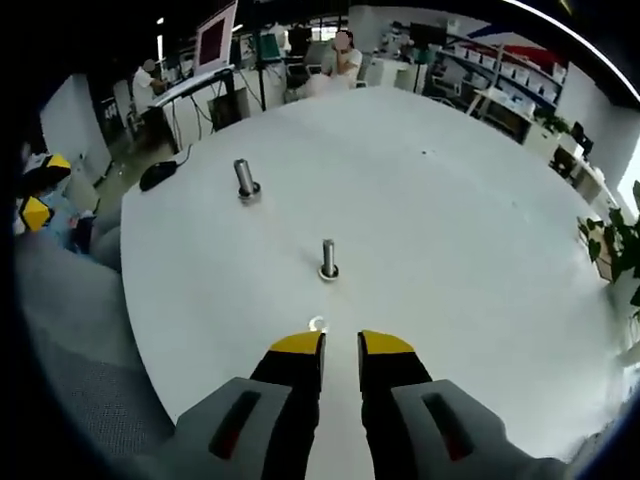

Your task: Place the washer onto the threaded stud by aligning its center hole with the stud, sliding it down to the base, and recovering from edge contact or off-axis alignment until the washer reaches the visible bottom stop.

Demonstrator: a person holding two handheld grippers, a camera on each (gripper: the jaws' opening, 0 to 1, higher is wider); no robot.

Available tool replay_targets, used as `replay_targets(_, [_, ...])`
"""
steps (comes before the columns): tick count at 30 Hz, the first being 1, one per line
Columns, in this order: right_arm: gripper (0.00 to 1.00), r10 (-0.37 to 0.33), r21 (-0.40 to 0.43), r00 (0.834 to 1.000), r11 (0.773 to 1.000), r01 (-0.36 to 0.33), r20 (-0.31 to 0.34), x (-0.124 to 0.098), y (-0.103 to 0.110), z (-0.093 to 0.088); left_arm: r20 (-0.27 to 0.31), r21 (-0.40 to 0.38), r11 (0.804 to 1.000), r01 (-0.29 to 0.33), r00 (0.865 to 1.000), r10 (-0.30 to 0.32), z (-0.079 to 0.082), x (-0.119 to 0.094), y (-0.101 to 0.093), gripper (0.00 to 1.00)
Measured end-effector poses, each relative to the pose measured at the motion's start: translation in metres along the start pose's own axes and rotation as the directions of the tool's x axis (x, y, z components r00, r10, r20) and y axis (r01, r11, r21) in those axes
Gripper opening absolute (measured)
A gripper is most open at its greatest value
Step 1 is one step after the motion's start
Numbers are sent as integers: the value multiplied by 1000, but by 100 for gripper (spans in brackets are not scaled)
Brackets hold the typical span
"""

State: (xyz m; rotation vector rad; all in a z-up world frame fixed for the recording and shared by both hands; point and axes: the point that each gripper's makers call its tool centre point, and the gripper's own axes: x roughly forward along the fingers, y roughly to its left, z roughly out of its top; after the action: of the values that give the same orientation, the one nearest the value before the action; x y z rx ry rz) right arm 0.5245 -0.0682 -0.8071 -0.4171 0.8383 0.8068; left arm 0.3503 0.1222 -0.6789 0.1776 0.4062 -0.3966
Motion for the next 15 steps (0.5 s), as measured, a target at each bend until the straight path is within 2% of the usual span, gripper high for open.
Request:
replay_targets(5, [16,21,8,1000,1000,-22,20,2,2,2,16,-14,1000,-15,1000,16,3,-1,3,28])
replay_targets(8, [16,34,10,999,999,-34,33,3,4,3,-12,-2,999,-32,999,32,-3,1,5,28])
replay_targets(15, [16,75,4,997,997,-75,34,13,10,-4,-39,23,998,-56,998,57,-7,2,7,27])
